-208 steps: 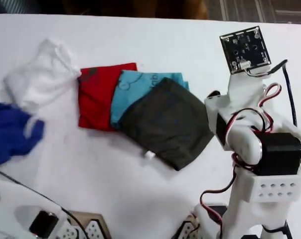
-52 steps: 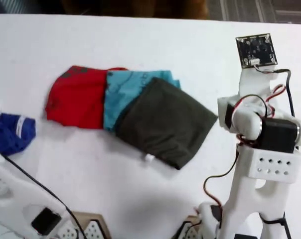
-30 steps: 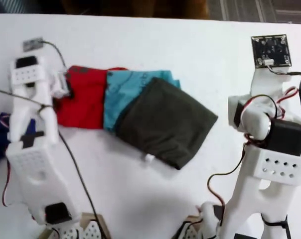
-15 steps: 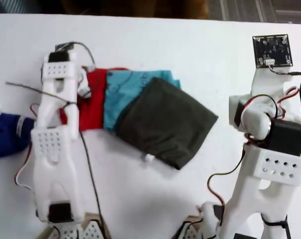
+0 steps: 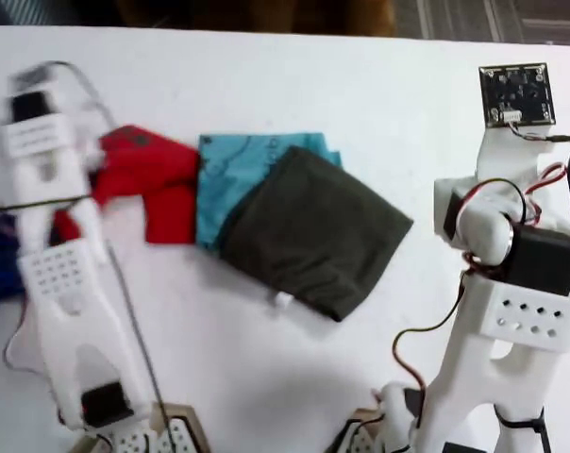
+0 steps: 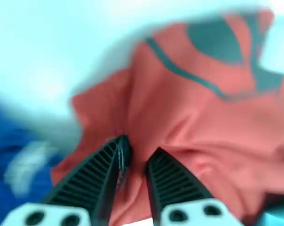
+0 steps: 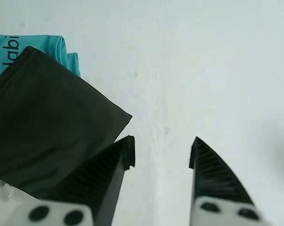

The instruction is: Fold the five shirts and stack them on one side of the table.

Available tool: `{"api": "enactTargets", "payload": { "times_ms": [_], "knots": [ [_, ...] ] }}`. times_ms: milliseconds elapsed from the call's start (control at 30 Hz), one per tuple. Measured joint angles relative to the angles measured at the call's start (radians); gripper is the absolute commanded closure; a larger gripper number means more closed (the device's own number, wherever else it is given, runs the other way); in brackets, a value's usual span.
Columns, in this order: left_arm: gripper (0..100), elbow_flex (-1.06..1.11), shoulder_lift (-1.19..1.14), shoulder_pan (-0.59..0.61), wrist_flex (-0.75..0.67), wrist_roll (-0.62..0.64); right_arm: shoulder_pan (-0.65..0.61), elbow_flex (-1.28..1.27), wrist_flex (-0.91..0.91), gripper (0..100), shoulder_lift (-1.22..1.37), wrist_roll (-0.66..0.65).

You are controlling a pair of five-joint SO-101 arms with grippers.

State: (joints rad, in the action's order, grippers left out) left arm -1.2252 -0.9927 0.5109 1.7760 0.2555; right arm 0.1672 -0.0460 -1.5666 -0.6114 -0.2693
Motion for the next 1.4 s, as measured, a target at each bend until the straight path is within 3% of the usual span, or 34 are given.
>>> {"api": "enactTargets", "payload": {
  "times_ms": [200, 400, 633, 900, 1133, 1400],
  "knots": [
    [97, -0.014, 0.199, 0.256, 0.000, -0.103, 0.000, 0.000, 0.031, 80.0, 0.000, 0.000],
    [97, -0.189, 0.397, 0.529, -0.048, -0.227, 0.000, 0.000, 0.031, 80.0, 0.000, 0.000],
    [97, -0.247, 0.430, 0.790, -0.126, -0.288, 0.000, 0.000, 0.031, 80.0, 0.000, 0.000],
    [96, -0.104, 0.253, 0.779, -0.137, -0.334, 0.000, 0.000, 0.031, 80.0, 0.000, 0.000],
    [73, -0.101, 0.034, 0.698, -0.124, -0.473, 0.000, 0.000, 0.023, 80.0, 0.000, 0.000],
    [73, -0.164, 0.017, 0.684, -0.031, -0.423, 0.000, 0.000, -0.040, 80.0, 0.000, 0.000]
  ]
}}
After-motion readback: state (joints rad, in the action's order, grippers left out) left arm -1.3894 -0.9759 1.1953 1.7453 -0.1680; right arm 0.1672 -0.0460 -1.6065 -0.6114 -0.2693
